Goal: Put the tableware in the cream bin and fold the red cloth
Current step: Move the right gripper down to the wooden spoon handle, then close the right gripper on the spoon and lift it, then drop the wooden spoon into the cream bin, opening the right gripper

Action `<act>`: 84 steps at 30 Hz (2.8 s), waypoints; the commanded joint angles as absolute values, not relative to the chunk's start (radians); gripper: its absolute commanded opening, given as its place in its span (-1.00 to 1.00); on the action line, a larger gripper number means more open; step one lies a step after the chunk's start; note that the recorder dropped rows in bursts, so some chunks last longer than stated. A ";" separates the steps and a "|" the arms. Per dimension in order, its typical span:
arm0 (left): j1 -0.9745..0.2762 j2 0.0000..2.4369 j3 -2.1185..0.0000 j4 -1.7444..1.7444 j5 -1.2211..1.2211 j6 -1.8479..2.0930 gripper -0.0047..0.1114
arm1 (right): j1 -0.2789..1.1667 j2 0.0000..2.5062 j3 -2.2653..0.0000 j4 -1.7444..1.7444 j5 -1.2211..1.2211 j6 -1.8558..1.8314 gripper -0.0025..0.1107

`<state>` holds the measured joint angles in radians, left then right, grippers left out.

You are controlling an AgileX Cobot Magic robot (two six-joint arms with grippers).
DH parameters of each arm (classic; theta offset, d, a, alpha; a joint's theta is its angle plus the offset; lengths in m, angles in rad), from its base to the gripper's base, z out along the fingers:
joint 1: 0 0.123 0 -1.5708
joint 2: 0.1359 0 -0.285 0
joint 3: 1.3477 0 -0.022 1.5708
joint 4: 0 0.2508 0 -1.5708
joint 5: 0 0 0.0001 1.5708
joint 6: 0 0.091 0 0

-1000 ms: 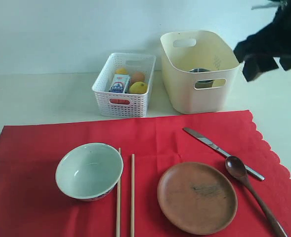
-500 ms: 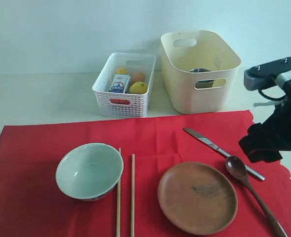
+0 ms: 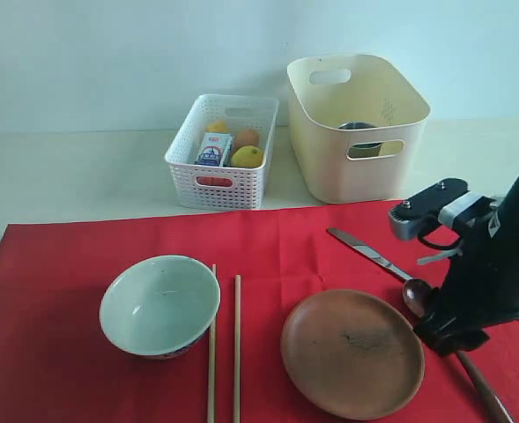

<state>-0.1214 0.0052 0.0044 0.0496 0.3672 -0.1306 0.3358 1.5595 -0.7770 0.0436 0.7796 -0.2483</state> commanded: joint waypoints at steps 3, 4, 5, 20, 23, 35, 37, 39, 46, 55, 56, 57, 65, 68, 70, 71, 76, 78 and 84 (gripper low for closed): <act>-0.129 0.000 0.000 0.043 0.357 -0.135 -0.92 | 0.337 1.602 -0.773 0.017 0.788 -0.256 -0.21; -0.129 0.000 0.000 0.043 0.357 -0.135 -0.92 | 0.337 1.610 -0.773 0.017 0.788 -0.250 -0.26; -0.129 0.000 0.000 0.043 0.357 -0.135 -0.92 | 0.337 1.622 -0.773 0.017 0.788 -0.236 -0.30; -0.129 0.000 0.000 0.043 0.357 -0.135 -0.92 | 0.337 1.790 -0.773 -0.027 0.726 -0.068 -0.32; -0.129 0.000 0.000 0.043 0.357 -0.135 -0.92 | 0.337 1.813 -0.773 -0.027 0.731 -0.055 -0.32; -0.129 0.000 0.000 0.043 0.357 -0.135 -0.92 | 0.337 1.783 -0.867 -0.137 0.934 -0.047 -0.96; -0.129 0.000 0.000 0.043 0.357 -0.135 -0.92 | 0.337 1.762 -0.876 -0.137 0.937 -0.045 -0.96; -0.129 0.000 0.000 0.043 0.357 -0.135 -0.92 | 0.337 1.728 -0.884 -0.137 0.937 -0.036 -0.96; -0.129 0.000 0.000 0.043 0.357 -0.135 -0.92 | 0.337 1.531 -0.886 -0.122 0.849 -0.031 -0.96; -0.129 0.000 0.000 0.043 0.357 -0.135 -0.92 | 0.337 1.412 -0.887 0.227 0.632 -0.131 -0.96; -0.129 0.000 0.000 0.043 0.357 -0.135 -0.92 | 0.337 1.414 -0.891 0.260 0.620 -0.164 -0.96; -0.129 0.000 0.000 0.043 0.357 -0.135 -0.92 | 0.337 1.416 -0.901 0.291 0.609 -0.206 -0.96; -0.129 0.000 0.000 0.043 0.357 -0.135 -0.92 | 0.334 1.505 -1.117 0.297 0.571 -0.266 -0.96; -0.129 0.000 0.000 0.043 0.357 -0.135 -0.92 | 0.329 1.571 -1.217 0.279 0.521 -0.266 -0.96; -0.129 0.000 0.000 0.043 0.357 -0.135 -0.92 | 0.313 1.626 -1.287 0.279 0.489 -0.264 -0.96; -0.129 0.000 0.000 0.043 0.357 -0.135 -0.92 | 0.302 1.650 -1.315 0.279 0.476 -0.264 -0.96; -0.129 0.000 0.000 0.043 0.357 -0.135 -0.92 | 0.245 1.793 -1.463 0.279 0.401 -0.260 -0.96; -0.129 0.000 0.000 0.043 0.357 -0.135 -0.92 | 0.224 1.852 -1.511 0.279 0.361 -0.260 -0.96; -0.129 0.000 0.000 0.043 0.357 -0.135 -0.92 | 0.192 2.012 -1.598 0.297 0.205 -0.266 -0.96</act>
<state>-0.1214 0.0052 0.0044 0.0496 0.3672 -0.1306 0.2031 1.9499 -1.5605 0.2925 0.2859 -0.2519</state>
